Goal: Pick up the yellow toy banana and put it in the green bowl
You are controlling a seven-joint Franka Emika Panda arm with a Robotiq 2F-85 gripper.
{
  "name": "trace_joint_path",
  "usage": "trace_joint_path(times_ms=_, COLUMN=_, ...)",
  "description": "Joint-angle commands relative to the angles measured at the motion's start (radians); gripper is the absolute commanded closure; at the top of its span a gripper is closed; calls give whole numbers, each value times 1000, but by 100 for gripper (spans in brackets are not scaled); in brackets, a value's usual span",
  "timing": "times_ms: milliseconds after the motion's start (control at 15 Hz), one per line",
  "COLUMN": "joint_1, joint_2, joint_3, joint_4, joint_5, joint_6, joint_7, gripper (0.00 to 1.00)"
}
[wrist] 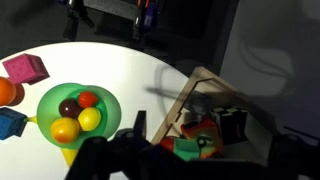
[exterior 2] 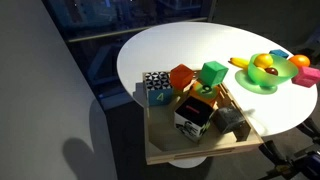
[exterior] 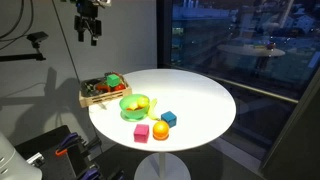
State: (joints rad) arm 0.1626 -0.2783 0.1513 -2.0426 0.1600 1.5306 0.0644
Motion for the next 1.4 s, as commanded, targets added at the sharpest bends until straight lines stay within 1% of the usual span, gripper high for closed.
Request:
trace_joint_path(times_ms=0, joint_1=-5, joint_2=1, joint_3=5, joint_4=4, joint_5=1, joint_6=-3, joint_7=0, gripper=0)
trace_joint_path(times_ms=400, joint_1=-18, joint_2=26, joint_3=-2, joint_4=17, joint_5=-6, joint_6=3, joint_7=6, gripper=0)
trace_joint_path(times_ms=733, joint_1=-44, joint_2=51, joint_3=-15, joint_4=29, joint_5=-18, joint_6=33, joint_7=14, gripper=0)
trace_joint_path(times_ms=1333, joint_1=-96, joint_2=136, joint_3=-54, joint_4=40, joint_5=-77, joint_6=228, joint_7=24, gripper=0)
